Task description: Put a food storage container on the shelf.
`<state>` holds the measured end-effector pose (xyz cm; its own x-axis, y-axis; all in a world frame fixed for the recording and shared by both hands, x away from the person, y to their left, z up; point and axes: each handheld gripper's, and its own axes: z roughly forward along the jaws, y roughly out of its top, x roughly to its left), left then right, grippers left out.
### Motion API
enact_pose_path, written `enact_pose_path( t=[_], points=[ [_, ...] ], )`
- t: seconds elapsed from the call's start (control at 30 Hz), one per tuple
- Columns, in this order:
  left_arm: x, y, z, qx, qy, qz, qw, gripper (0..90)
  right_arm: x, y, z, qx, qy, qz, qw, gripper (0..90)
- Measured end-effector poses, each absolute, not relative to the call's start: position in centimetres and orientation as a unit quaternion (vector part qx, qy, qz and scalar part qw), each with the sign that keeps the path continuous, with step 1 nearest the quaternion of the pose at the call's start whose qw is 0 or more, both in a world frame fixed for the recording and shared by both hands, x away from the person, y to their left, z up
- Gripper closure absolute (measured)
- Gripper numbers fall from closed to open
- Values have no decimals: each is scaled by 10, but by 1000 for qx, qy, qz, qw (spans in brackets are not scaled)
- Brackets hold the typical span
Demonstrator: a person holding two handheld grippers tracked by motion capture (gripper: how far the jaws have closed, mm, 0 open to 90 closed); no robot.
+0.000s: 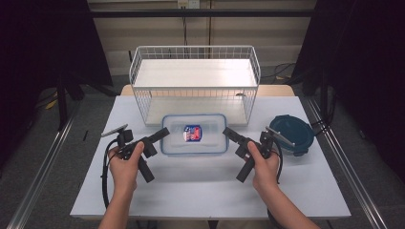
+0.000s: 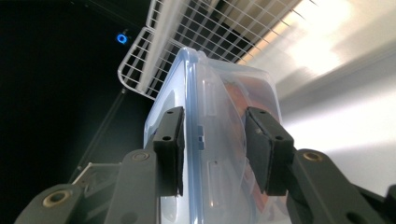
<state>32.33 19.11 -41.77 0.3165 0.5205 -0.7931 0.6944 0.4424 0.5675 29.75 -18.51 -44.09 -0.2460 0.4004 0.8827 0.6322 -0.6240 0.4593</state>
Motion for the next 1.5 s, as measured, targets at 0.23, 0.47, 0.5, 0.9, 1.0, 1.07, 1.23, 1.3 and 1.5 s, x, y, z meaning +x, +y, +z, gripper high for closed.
enact_pose_path(
  t=[0.23,0.47,0.5,0.9,1.0,1.07,1.23,1.3,1.5],
  points=[
    [324,188,-397,522,567,-57,635,516,301,-187,-419,-596,-421,-678,83,599],
    [328,190,-377,513,557,-66,650,528,307,-188,-395,-584,-427,-687,70,599],
    [329,191,-373,512,555,-67,652,532,307,-188,-392,-583,-424,-690,72,599],
    [336,185,-340,508,537,-48,671,543,315,-190,-365,-567,-396,-720,57,598],
    [338,184,-338,506,536,-50,674,544,318,-190,-361,-565,-393,-723,53,599],
    [340,185,-337,507,536,-51,673,544,319,-191,-360,-566,-391,-723,54,599],
    [347,186,-331,504,533,-48,679,545,325,-189,-353,-563,-388,-728,51,601],
    [350,187,-328,500,531,-48,683,545,328,-188,-350,-561,-384,-731,49,602],
    [360,189,-321,489,527,-42,694,549,339,-183,-343,-558,-377,-738,46,602]
  ],
)
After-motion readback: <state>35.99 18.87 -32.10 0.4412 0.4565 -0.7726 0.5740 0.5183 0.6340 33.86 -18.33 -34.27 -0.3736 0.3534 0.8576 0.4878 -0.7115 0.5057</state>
